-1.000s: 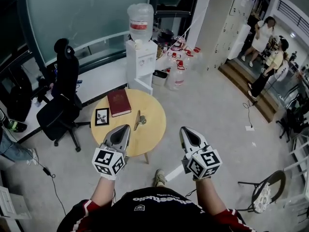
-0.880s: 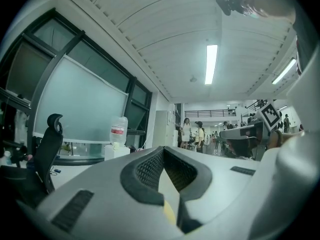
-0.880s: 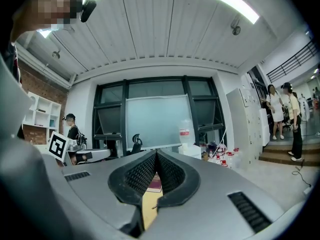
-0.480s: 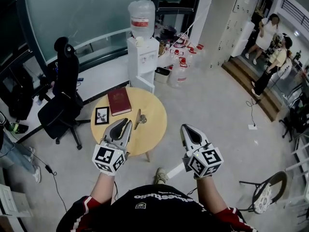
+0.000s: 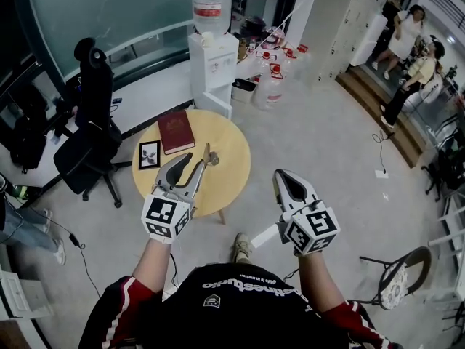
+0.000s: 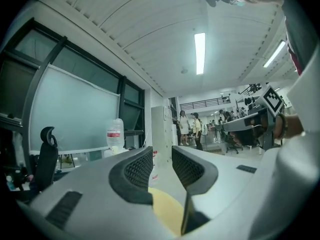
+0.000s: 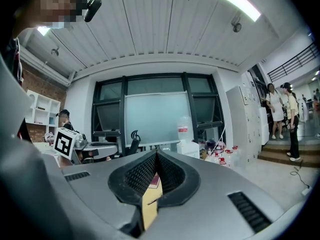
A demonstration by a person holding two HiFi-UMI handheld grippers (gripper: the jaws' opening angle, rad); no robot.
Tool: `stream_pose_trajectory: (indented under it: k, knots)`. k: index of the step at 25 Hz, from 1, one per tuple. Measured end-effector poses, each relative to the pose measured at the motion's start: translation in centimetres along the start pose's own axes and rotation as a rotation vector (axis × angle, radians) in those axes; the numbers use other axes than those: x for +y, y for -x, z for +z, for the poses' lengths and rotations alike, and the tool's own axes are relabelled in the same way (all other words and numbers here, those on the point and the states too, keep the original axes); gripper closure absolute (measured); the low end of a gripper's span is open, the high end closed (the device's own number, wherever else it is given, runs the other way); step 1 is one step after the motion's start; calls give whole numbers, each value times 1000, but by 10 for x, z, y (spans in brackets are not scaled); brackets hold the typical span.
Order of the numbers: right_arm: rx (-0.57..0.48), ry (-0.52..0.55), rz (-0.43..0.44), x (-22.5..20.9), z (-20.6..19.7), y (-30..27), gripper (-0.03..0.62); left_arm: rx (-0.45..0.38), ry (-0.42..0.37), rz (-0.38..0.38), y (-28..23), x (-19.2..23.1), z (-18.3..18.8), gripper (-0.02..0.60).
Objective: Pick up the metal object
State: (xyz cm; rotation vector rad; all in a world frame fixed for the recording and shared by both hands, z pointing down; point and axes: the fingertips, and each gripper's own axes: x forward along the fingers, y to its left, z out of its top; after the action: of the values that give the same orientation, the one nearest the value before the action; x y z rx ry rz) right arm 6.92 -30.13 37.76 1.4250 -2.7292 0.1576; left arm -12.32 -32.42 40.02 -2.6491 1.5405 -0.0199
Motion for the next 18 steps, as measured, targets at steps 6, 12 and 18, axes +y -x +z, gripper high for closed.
stream_pose_trajectory:
  k: [6, 12, 18]
  knots:
    - [25, -27, 10, -14, -13, -13, 568, 22, 22, 9, -22, 0, -22, 460]
    - [48, -3, 17, -28, -24, -33, 568, 66, 0, 21, -43, 6, -55, 460]
    - [63, -5, 39, -40, -33, -48, 568, 126, -1, 47, -63, 8, -92, 460]
